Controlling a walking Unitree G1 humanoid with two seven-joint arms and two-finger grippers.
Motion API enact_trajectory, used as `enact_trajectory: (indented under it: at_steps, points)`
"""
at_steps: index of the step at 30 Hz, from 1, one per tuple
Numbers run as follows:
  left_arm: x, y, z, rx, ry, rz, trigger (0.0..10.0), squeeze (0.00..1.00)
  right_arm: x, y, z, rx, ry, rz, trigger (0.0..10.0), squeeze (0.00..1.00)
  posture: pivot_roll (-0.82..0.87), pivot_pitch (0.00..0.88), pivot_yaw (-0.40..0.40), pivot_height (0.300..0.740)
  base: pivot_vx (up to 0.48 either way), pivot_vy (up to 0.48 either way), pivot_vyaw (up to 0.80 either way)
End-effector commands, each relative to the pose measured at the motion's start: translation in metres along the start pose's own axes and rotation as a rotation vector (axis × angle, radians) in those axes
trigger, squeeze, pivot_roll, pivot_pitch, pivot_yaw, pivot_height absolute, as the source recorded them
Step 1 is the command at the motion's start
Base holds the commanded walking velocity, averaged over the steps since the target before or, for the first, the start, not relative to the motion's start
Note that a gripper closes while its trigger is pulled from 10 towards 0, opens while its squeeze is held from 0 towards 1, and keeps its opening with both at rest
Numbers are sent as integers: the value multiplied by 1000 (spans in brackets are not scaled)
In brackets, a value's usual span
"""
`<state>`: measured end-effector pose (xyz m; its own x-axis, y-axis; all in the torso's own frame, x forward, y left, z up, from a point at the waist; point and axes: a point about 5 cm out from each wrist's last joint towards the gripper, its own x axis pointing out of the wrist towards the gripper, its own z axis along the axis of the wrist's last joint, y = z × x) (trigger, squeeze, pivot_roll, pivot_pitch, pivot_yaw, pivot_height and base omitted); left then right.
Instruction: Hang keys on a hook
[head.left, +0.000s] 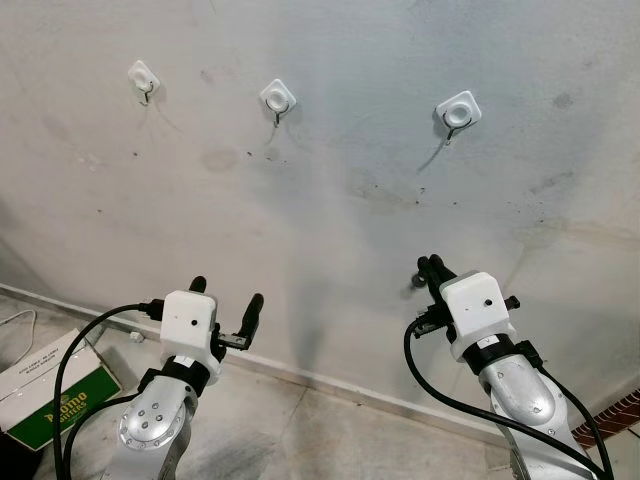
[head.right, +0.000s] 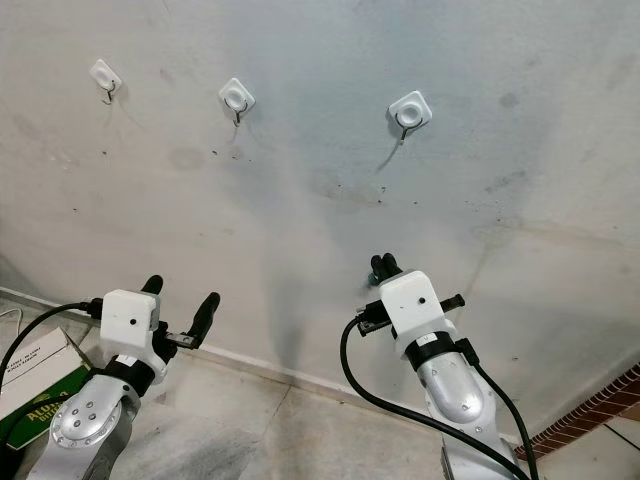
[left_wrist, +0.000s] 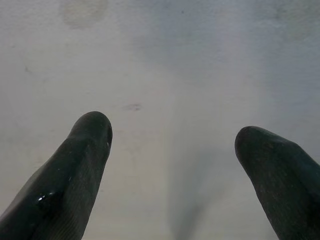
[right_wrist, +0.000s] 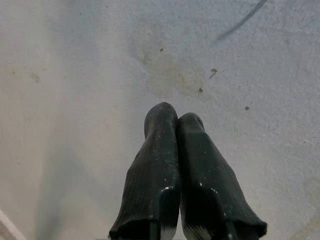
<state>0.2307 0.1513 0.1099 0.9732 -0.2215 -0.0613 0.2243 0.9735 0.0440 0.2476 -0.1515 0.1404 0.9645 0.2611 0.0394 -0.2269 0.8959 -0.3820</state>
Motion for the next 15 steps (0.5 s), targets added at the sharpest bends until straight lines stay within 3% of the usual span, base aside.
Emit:
enact_trajectory:
  at_steps: [1,15]
  points:
    - [0,-1,5,-6,-18,-14,10000,0,2,0,6,1,-23,9,10000,0,-20,34,36,740,0,0,0]
    - [1,-2,2,-33,-5,-24,10000,0,2,-1,6,-4,-13,15,10000,0,-27,29,32,740,279,0,0]
